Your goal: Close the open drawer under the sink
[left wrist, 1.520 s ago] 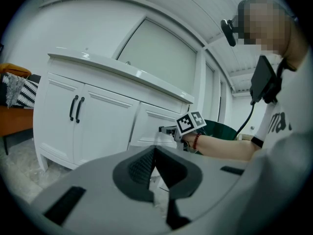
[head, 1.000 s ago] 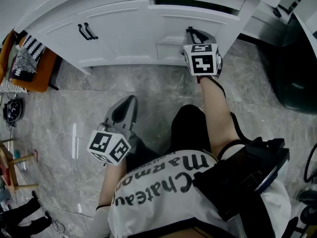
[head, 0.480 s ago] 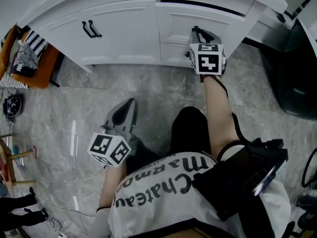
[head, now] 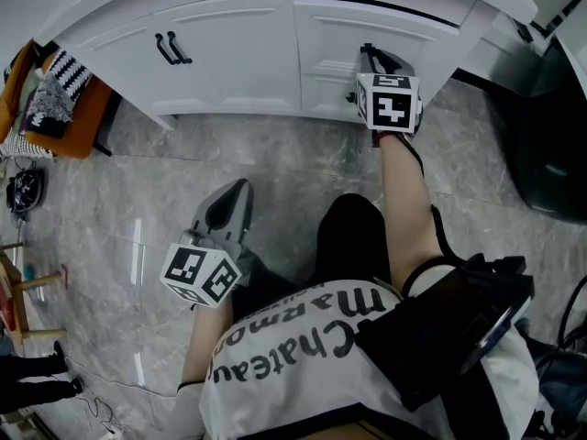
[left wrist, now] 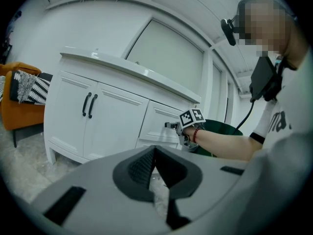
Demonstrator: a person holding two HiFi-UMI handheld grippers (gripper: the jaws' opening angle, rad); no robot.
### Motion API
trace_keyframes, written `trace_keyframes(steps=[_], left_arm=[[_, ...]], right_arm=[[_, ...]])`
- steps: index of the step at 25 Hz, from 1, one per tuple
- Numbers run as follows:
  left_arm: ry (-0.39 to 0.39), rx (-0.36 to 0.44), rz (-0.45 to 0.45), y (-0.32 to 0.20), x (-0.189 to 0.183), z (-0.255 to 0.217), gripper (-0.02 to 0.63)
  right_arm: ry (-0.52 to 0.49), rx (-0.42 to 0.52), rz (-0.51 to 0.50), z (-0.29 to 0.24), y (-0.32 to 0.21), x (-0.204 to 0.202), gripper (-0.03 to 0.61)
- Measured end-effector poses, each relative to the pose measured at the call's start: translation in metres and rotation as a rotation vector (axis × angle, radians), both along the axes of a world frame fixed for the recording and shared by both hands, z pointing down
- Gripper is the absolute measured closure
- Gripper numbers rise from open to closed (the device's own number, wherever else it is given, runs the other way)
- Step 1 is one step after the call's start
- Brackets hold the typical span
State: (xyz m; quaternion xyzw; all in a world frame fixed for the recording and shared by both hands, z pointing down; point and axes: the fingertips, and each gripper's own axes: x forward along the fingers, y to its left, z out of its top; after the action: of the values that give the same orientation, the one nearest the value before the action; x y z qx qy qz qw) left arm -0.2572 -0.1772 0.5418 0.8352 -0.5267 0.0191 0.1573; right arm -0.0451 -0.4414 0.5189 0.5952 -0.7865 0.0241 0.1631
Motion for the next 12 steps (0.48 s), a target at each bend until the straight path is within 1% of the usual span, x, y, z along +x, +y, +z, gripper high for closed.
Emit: trace_keyframes(steps=[12], left_arm=[[-0.002, -0.004, -0.002, 0.0035, -0.003, 0.0035, 0.606]], right_arm=[[-0.01, -0.009, 0.009, -0.0011, -0.0042, -0.0013, 0.503]])
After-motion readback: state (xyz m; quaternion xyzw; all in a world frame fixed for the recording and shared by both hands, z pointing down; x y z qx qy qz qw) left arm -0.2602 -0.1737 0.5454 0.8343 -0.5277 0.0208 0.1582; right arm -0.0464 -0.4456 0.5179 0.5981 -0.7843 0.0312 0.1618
